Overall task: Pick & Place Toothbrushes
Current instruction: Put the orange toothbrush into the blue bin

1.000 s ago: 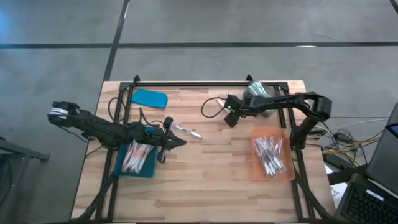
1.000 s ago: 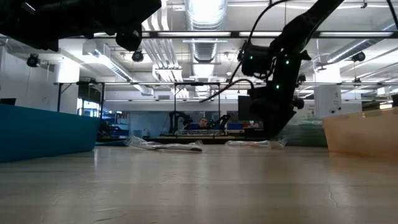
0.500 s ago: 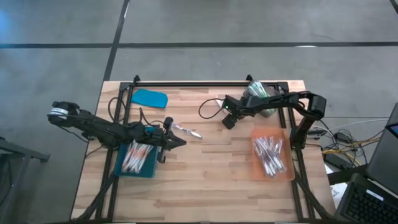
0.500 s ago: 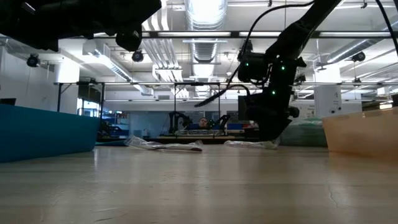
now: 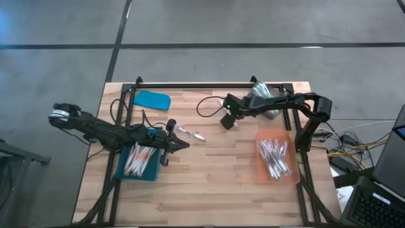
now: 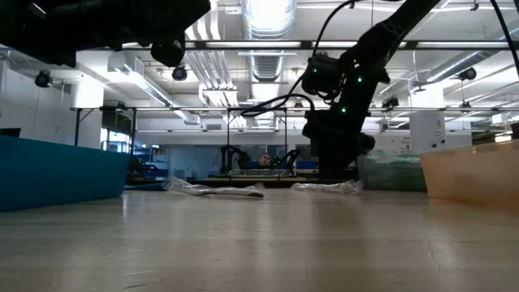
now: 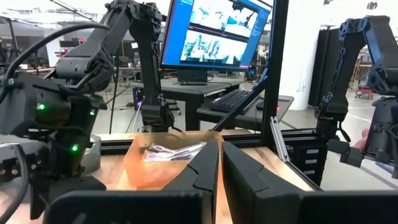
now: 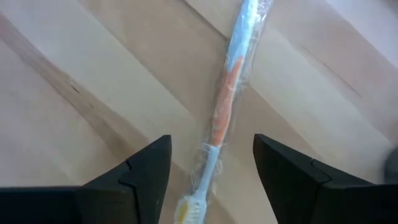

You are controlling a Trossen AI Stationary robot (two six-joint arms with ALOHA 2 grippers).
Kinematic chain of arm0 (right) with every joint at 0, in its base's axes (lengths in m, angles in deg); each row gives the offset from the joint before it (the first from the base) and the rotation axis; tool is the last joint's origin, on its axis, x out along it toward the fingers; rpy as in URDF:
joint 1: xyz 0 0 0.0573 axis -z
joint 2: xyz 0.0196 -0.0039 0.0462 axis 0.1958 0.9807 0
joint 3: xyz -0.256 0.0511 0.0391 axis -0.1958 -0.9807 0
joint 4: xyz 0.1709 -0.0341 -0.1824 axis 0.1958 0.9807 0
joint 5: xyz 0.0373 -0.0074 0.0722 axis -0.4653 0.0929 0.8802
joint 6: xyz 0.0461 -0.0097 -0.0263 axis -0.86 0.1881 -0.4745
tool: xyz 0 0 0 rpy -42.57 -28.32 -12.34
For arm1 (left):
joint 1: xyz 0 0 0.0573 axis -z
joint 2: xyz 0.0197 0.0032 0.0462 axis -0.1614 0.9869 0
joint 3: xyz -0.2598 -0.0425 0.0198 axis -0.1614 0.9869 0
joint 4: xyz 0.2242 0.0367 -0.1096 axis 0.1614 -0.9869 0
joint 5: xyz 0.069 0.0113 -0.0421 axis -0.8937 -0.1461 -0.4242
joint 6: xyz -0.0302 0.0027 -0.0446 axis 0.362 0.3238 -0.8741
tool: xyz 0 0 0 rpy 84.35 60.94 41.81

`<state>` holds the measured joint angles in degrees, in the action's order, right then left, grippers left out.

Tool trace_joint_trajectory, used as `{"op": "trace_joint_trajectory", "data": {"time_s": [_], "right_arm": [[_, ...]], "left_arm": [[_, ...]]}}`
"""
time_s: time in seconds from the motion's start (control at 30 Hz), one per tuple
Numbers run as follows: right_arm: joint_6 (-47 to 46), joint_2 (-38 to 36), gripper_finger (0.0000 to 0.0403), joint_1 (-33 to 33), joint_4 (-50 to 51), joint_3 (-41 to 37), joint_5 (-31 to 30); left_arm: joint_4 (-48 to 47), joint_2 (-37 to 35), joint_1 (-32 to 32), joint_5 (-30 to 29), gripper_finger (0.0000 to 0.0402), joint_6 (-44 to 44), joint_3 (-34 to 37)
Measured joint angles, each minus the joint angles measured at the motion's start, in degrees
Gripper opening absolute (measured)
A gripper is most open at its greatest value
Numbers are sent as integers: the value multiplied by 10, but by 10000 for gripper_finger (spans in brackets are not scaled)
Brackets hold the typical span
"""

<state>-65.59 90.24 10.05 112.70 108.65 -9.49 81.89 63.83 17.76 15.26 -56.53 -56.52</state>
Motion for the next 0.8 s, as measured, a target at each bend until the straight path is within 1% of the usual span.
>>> {"op": "trace_joint_trajectory", "data": {"time_s": [0.23, 0.4, 0.57, 0.8], "right_arm": [[0, 29, 225, -3, -8, -1, 3], [0, 51, 209, -3, -9, 0, 28], [1, 60, 174, -3, -8, 1, 49], [0, 55, 101, -3, -7, 0, 60]], "left_arm": [[0, 0, 0, 0, 26, 0, 0], [0, 0, 0, 0, 26, 0, 0], [-1, 0, 0, 0, 26, 0, 0], [-1, 0, 0, 0, 26, 0, 0]]}}
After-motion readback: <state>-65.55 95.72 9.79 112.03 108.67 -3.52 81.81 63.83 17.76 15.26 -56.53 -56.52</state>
